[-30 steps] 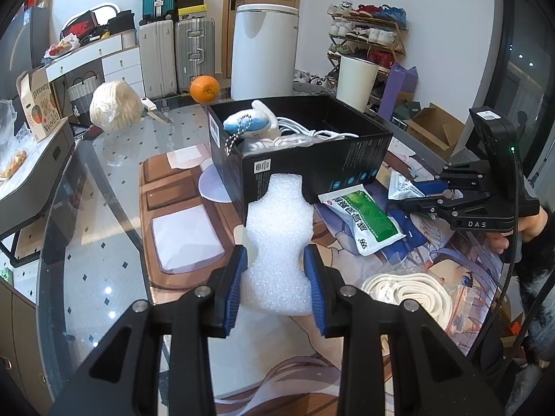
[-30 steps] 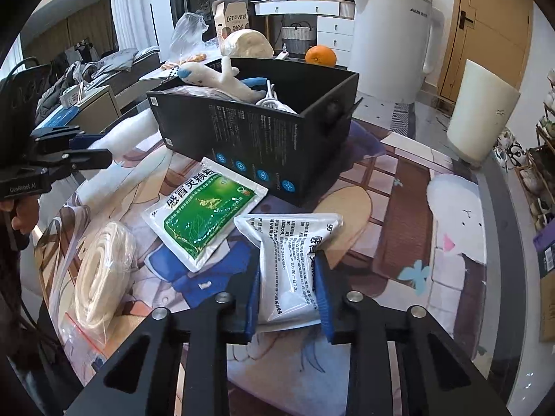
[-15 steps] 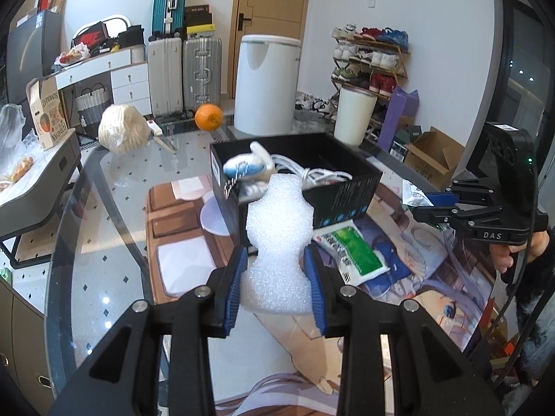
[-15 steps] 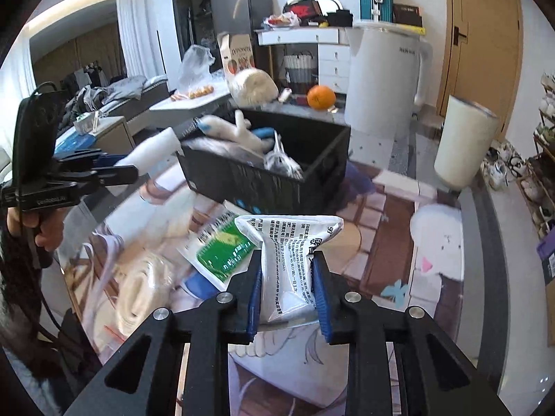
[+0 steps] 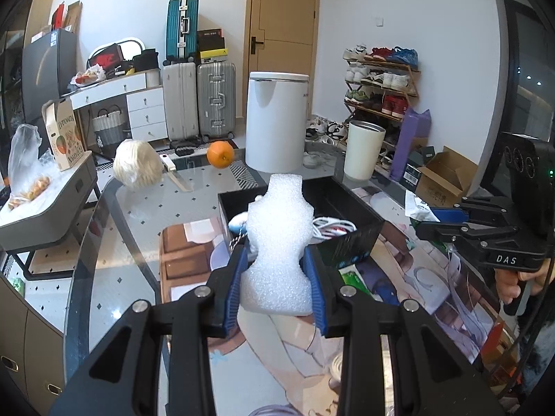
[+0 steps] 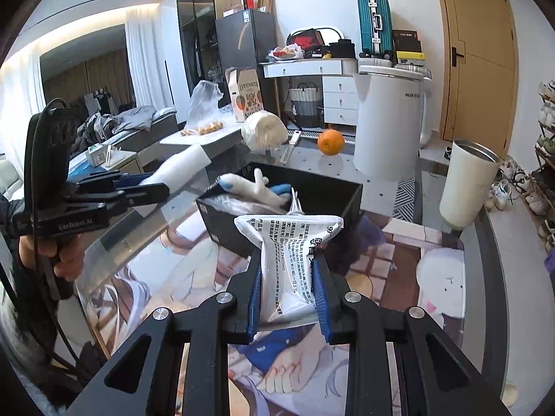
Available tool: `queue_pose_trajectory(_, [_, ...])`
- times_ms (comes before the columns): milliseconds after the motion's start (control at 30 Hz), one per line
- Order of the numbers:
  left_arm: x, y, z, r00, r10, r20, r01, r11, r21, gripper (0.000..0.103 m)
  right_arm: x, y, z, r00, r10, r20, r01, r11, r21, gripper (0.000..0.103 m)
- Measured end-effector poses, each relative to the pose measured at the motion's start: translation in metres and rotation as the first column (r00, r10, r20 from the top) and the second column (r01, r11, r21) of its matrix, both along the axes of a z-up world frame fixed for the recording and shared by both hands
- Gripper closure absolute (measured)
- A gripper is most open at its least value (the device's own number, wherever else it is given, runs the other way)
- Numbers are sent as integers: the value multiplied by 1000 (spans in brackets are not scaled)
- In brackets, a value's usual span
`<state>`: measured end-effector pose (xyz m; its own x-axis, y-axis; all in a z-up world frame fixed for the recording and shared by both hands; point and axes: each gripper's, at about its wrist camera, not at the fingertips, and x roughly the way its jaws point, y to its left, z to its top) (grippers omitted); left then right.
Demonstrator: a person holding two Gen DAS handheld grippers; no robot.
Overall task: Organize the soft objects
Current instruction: 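Carry the medicine packet over the black box while the left tool carries the foam there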
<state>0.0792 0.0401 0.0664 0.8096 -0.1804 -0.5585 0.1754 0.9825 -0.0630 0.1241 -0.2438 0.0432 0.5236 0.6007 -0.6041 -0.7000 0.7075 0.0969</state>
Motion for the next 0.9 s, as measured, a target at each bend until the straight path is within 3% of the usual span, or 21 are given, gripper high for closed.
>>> queue_pose_trajectory(400, [19, -19, 7, 999, -2, 33, 1, 999, 34, 71, 12, 12, 12, 1000, -5, 19, 4, 999, 37, 77])
queue_pose_trajectory(900, [44, -18, 2, 999, 21, 38, -22, 999, 32, 71, 50, 35, 3, 1000, -3, -5, 3, 1000, -9, 77])
